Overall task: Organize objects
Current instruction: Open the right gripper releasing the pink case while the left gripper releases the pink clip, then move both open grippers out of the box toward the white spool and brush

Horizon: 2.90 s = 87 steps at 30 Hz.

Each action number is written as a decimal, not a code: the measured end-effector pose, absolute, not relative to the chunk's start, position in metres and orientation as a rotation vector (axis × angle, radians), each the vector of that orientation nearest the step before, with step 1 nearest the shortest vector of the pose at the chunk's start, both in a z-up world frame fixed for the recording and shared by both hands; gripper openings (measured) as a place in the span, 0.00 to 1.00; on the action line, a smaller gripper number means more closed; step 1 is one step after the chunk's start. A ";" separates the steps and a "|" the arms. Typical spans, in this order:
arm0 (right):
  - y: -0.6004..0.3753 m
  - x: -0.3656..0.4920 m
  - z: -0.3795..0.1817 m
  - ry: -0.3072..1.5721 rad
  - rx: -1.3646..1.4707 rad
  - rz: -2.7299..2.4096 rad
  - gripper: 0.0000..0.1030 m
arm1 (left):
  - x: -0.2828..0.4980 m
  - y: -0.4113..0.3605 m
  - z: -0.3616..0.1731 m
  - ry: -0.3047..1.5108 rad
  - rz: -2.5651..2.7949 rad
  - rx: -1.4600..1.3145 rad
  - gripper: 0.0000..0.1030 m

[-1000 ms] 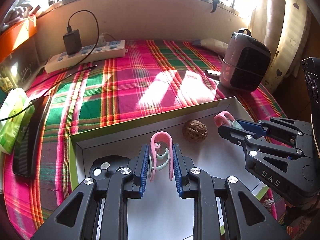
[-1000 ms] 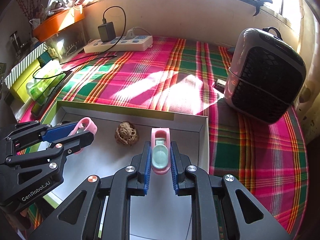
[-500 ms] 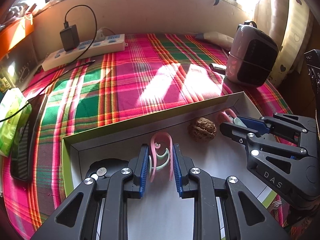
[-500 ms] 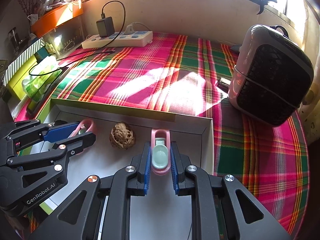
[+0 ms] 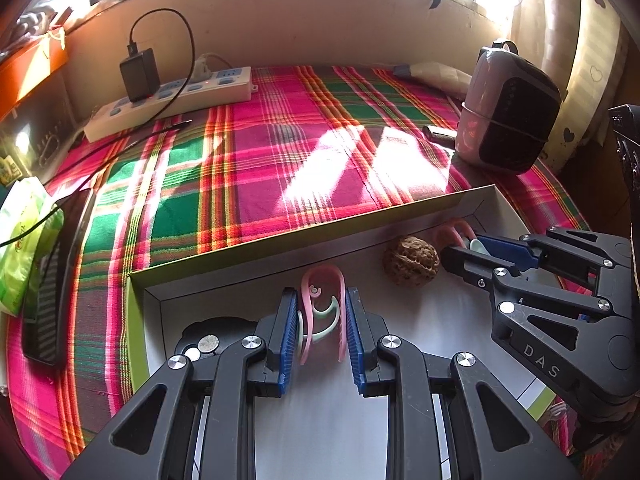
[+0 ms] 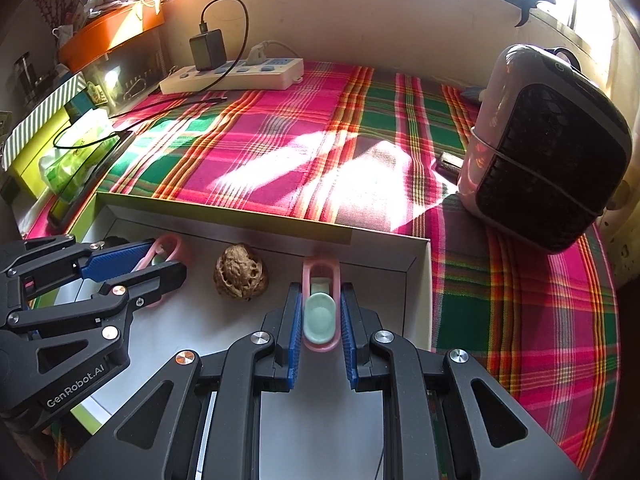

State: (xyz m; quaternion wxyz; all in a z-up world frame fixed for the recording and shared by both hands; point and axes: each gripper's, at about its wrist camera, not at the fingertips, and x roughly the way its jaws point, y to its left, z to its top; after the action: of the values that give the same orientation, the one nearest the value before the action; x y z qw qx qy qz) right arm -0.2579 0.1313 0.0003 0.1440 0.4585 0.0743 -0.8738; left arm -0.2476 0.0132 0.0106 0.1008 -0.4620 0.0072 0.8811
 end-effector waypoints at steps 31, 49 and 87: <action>0.132 -0.235 0.013 0.209 1.268 -2.573 0.40 | -0.228 0.006 0.026 -0.009 2.628 -1.336 0.35; 0.146 -0.181 0.037 0.132 1.176 -2.613 0.40 | -0.169 -0.011 0.052 -0.055 2.679 -1.226 0.35; 0.168 -0.088 0.021 0.058 1.147 -2.621 0.40 | -0.096 -0.030 0.022 -0.131 2.585 -1.250 0.35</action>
State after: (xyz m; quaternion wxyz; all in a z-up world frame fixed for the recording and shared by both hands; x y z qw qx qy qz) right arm -0.0877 0.1684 0.0205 0.1394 0.3969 0.0200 -0.9070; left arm -0.0964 -0.0304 0.0223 0.1333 -0.4310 -0.0453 0.8913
